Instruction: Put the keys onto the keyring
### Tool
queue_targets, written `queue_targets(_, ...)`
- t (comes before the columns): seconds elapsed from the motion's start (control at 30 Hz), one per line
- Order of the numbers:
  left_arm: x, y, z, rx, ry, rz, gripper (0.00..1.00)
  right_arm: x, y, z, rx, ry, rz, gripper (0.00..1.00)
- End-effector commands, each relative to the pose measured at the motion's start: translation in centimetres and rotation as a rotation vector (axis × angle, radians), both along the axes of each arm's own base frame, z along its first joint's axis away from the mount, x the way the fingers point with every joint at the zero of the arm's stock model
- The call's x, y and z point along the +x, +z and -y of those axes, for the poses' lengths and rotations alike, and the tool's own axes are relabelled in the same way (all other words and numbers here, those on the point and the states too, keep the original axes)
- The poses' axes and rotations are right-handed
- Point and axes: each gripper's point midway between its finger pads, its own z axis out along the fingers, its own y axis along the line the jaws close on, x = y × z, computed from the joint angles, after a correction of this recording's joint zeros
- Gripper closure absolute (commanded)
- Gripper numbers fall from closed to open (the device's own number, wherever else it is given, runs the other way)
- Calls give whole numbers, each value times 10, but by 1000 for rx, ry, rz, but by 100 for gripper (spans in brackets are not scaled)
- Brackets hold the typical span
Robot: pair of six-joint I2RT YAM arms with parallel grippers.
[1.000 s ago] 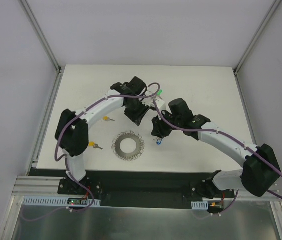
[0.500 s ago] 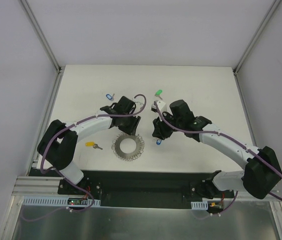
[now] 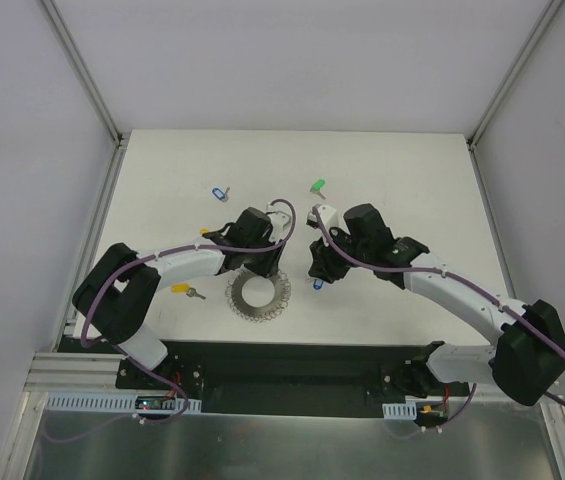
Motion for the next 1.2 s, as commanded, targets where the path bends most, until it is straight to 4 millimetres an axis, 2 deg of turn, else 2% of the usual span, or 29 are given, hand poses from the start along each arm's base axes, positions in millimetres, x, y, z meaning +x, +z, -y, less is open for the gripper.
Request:
queue_targets(0.0,8,13,9,-46,1,64,64,2,11,5,13,-23,30,61)
queue_targets(0.17,4,12,12,-56,-15,52,66,2,13,8,6,-40,39,61)
queue_targets(0.4,-2,35,12,-89,22,103,65,2,11,11,-3,-48,40,61)
queue_targets(0.53,-6,38,18,-89,57,112,65,2,9,11,-7,-44,35,61)
queue_targets(0.7,-4,26,24,-55,93,85,66,2,10,9,-7,-31,40,61)
queue_targets(0.83,-2,14,18,-3,138,65,66,3,10,11,-9,-31,44,61)
queue_targets(1.0,-2,7,21,14,132,38,74,4,6,13,-17,-26,36,61)
queue_targets(1.17,-1,4,25,18,120,27,75,6,5,15,-17,-21,37,61)
